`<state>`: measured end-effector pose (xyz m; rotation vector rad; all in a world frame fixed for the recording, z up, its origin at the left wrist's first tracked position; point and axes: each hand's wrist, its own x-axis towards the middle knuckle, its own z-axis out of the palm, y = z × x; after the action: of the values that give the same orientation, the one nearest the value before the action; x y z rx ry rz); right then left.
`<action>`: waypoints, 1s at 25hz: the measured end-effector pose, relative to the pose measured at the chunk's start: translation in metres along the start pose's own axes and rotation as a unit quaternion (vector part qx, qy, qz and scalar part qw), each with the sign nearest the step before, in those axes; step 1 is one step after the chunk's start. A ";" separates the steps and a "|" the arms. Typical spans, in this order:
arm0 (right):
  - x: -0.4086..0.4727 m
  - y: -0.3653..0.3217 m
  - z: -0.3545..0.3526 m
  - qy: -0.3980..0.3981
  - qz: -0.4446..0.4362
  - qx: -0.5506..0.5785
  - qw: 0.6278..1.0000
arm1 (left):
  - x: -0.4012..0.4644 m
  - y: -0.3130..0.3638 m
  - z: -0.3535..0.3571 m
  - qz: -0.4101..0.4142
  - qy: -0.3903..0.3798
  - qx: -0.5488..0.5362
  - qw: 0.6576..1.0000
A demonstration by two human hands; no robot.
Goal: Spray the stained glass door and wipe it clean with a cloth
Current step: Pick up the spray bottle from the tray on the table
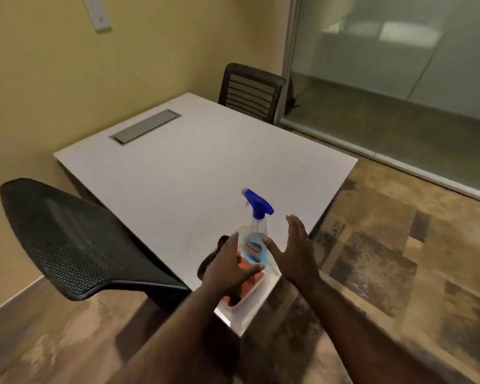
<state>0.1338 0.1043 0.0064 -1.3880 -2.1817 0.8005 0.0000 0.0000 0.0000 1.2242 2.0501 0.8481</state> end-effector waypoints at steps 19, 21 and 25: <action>0.049 -0.014 0.015 -0.072 0.043 0.172 0.982 | 0.051 0.036 0.028 -0.082 0.065 -0.018 0.994; 0.038 -0.027 -0.009 -0.045 0.033 0.173 0.983 | 0.035 0.052 0.017 -0.035 0.075 -0.032 0.996; 0.012 -0.057 -0.065 0.023 -0.003 0.131 0.991 | 0.000 0.083 -0.001 0.058 0.098 -0.048 0.992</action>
<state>0.1320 0.1120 0.0931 -1.2551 -1.9631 1.0007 0.0426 0.0304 0.0648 1.2593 2.0786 1.1489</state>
